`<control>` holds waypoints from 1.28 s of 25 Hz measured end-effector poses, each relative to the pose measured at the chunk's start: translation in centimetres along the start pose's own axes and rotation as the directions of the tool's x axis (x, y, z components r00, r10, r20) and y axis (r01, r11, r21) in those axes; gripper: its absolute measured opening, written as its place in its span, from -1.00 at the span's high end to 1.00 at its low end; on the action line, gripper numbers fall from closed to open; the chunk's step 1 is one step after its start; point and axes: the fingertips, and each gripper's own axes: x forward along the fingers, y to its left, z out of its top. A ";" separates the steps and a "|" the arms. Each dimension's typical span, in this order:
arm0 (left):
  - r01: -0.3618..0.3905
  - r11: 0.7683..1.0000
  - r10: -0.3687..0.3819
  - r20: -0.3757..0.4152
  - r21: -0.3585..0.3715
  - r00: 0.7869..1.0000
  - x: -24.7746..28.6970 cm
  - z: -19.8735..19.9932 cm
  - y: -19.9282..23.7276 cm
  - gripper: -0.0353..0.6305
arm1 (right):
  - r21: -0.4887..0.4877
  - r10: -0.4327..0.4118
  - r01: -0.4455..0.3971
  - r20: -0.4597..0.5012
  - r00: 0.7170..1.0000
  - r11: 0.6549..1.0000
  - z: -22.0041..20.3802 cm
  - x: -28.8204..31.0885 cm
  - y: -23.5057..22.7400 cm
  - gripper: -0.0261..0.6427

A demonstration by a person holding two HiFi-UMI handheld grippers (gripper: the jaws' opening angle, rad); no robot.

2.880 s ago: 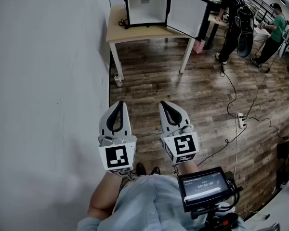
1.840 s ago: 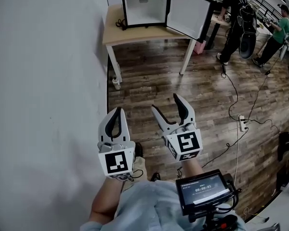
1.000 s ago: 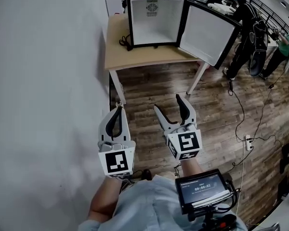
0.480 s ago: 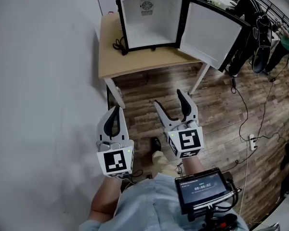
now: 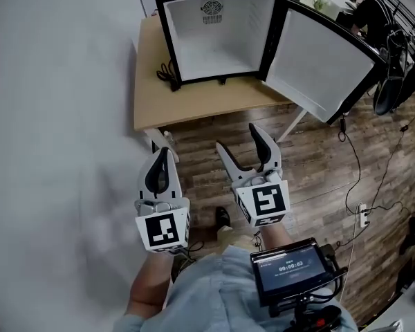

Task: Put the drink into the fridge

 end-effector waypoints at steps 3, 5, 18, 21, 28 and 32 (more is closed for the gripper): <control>-0.001 1.000 0.001 0.003 0.005 1.000 3.5 0.8 0.4 0.87 | 0.002 0.013 -0.013 0.015 1.000 1.000 0.7 3.4 -1.8 -0.03; -0.010 1.000 0.010 0.011 0.030 1.000 5.7 1.0 1.0 0.87 | 0.006 0.024 -0.025 0.026 0.999 1.000 1.2 5.7 -2.9 -0.02; -0.081 0.997 0.082 0.057 -0.004 0.995 15.6 2.9 5.4 0.87 | -0.046 0.077 -0.073 0.094 0.993 0.996 5.0 16.5 -7.0 0.00; -0.095 0.995 0.096 0.041 -0.019 0.994 17.1 2.7 6.2 0.87 | -0.045 0.078 -0.074 0.090 0.993 0.996 4.7 17.9 -7.6 0.00; -0.094 0.995 0.094 0.048 -0.016 0.994 20.9 1.7 8.3 0.87 | -0.051 0.057 -0.053 0.089 0.994 0.997 4.2 21.3 -8.9 0.00; -0.070 0.997 0.071 0.041 -0.022 0.997 23.7 0.6 9.3 0.87 | -0.063 0.057 -0.051 0.083 0.995 0.997 3.7 24.4 -9.0 -0.01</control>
